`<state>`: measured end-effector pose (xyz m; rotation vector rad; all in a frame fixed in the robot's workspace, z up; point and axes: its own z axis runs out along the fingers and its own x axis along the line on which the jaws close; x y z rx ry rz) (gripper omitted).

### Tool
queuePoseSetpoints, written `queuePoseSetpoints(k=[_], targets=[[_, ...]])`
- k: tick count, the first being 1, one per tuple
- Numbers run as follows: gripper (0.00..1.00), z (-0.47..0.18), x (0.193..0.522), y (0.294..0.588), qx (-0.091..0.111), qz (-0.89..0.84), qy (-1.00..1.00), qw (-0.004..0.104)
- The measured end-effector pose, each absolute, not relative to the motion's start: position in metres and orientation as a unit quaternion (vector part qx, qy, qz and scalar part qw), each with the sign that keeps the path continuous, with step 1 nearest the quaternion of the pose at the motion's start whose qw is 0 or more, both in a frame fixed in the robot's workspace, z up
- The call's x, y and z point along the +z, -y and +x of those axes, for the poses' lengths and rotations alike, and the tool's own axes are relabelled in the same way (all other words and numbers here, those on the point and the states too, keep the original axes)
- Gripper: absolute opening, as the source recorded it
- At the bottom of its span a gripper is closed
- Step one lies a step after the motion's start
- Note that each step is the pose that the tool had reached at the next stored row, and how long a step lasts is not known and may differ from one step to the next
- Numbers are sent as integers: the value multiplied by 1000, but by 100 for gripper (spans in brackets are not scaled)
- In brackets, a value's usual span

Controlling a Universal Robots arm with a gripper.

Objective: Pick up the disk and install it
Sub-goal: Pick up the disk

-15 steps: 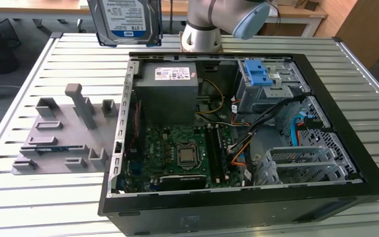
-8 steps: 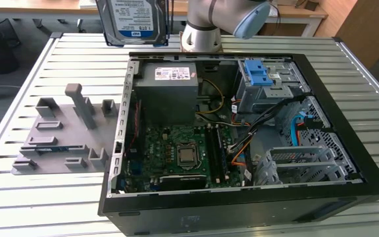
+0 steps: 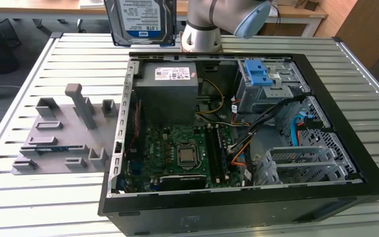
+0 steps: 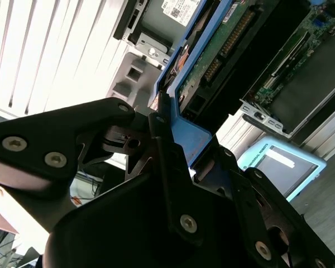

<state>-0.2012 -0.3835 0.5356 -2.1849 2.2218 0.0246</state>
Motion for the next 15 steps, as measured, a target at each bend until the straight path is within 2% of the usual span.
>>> queuePoseSetpoints(k=[15], targets=[[37, -177, 536, 384, 8, -701, -713, 13]])
